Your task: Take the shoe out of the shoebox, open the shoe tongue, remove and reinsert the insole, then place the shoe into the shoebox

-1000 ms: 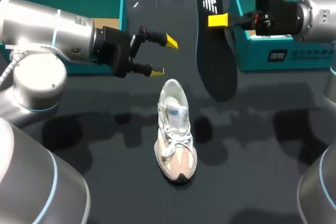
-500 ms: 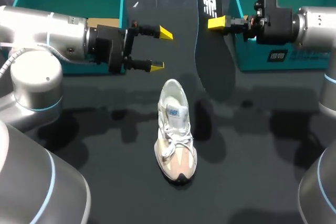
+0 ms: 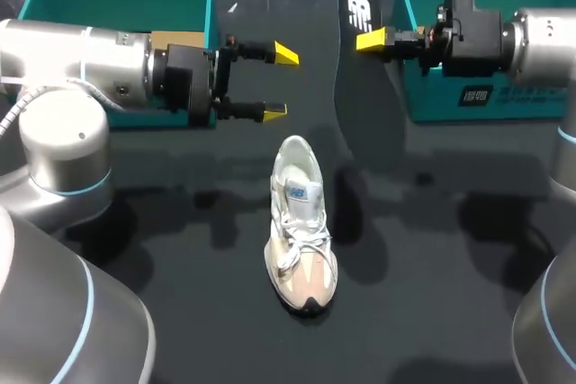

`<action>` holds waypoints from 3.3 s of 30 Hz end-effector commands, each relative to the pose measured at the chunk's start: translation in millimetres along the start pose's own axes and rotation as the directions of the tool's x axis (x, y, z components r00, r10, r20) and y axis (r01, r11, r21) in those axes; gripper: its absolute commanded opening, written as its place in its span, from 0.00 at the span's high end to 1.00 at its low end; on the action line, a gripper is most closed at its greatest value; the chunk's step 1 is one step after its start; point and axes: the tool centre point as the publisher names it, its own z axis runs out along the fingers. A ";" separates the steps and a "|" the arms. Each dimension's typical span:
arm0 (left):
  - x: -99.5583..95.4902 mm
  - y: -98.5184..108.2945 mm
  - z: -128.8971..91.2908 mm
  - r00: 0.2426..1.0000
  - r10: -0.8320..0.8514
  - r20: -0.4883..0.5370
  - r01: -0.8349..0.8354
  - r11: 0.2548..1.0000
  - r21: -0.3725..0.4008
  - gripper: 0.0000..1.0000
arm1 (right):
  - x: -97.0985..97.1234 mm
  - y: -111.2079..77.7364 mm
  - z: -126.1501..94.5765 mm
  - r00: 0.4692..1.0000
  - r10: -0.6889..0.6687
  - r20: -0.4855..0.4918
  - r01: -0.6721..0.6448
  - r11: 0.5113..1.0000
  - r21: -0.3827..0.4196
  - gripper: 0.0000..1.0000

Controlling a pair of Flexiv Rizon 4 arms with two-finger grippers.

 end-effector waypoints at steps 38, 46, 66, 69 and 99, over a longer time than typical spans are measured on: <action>-3.3 2.5 34.7 0.996 0.001 0.089 0.001 1.000 -0.017 0.25 | -65.7 16.5 46.1 0.935 0.352 0.031 -0.351 0.935 -0.045 1.00; -3.4 -1.1 41.1 0.996 0.007 0.086 -0.008 1.000 0.009 0.48 | -71.9 14.4 53.9 0.926 0.377 0.033 -0.376 0.926 -0.026 1.00; -2.1 -9.1 44.0 0.997 0.021 0.077 -0.024 0.999 0.042 0.63 | -78.0 12.9 59.3 0.915 0.403 0.030 -0.403 0.915 -0.001 1.00; -1.5 -7.9 45.8 0.997 0.020 0.074 -0.022 0.999 0.040 0.65 | -78.3 11.8 60.3 0.914 0.405 0.028 -0.405 0.914 0.000 1.00; 3.0 -8.7 38.7 0.998 0.014 0.059 -0.016 0.999 0.028 1.00 | -75.7 9.5 58.7 0.919 0.394 0.012 -0.394 0.919 -0.013 0.00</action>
